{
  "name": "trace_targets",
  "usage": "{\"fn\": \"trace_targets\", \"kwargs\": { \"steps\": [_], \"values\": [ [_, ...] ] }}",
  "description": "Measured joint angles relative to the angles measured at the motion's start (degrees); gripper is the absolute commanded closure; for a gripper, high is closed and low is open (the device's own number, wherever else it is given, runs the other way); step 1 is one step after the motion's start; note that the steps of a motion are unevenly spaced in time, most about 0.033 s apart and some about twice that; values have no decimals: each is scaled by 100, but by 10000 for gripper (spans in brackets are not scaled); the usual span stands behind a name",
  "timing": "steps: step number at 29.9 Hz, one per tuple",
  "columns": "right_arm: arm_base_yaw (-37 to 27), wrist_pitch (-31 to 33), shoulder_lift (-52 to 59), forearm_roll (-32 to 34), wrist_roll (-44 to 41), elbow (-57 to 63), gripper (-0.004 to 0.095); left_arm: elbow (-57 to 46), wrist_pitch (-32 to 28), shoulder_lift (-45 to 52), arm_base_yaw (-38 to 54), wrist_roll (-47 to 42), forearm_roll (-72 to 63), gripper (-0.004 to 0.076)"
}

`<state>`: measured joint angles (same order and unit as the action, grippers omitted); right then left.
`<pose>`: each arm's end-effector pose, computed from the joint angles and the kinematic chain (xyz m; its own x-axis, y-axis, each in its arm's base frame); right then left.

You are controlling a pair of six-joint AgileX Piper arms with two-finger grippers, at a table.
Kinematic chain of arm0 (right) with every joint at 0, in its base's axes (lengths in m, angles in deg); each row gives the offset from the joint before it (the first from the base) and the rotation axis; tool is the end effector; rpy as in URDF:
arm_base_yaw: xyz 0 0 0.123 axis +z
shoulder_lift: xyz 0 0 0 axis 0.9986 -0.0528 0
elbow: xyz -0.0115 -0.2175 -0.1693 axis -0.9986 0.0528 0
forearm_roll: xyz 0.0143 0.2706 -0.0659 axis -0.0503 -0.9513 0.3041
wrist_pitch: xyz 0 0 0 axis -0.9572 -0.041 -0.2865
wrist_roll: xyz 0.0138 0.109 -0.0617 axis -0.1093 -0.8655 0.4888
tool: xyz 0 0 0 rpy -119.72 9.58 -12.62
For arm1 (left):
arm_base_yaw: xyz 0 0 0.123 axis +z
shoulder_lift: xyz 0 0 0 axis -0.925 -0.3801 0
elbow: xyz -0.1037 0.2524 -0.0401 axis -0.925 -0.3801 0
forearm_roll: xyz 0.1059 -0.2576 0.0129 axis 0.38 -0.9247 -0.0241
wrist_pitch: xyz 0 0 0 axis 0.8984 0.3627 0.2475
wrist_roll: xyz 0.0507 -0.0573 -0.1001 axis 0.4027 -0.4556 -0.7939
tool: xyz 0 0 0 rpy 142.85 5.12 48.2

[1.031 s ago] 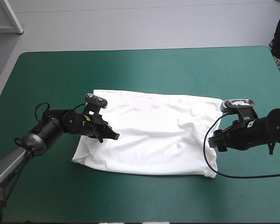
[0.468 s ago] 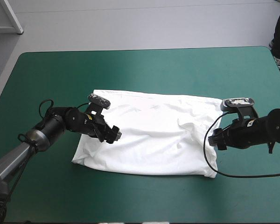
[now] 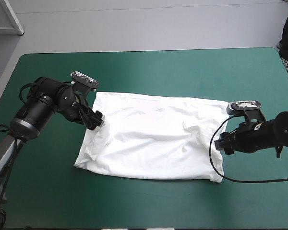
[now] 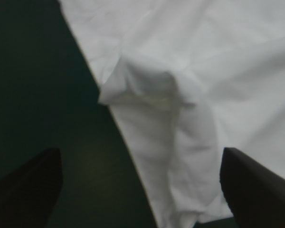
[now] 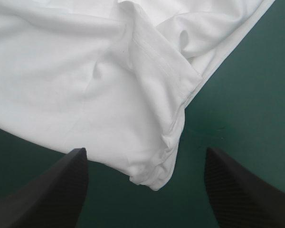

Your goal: Fold the cloth

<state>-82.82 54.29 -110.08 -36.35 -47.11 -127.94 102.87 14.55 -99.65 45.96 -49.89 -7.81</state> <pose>0.2411 0.0549 0.2968 -0.8847 -0.1470 -0.4423 -0.2709 0.9344 0.2313 0.3153 -0.1111 0.3126 -0.7795 0.4975 -0.3806 0.4718 0.8660 0.1657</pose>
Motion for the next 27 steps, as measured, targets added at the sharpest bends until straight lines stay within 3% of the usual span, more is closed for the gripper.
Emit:
{"fn": "trace_targets", "kwargs": {
  "steps": [14, 22, 27],
  "values": [
    [0, 108, 0, -22, -61, 0, 265, -1765, 253, 865, 0, -515, 31, 69],
    [0, 171, 0, -102, -63, 0, 265, -2824, -618, 665, 0, -515, -454, 218],
    [0, 172, 4, -190, -68, 229, 267, -3003, -1126, 306, 0, -510, -465, 230]
  ]
}}
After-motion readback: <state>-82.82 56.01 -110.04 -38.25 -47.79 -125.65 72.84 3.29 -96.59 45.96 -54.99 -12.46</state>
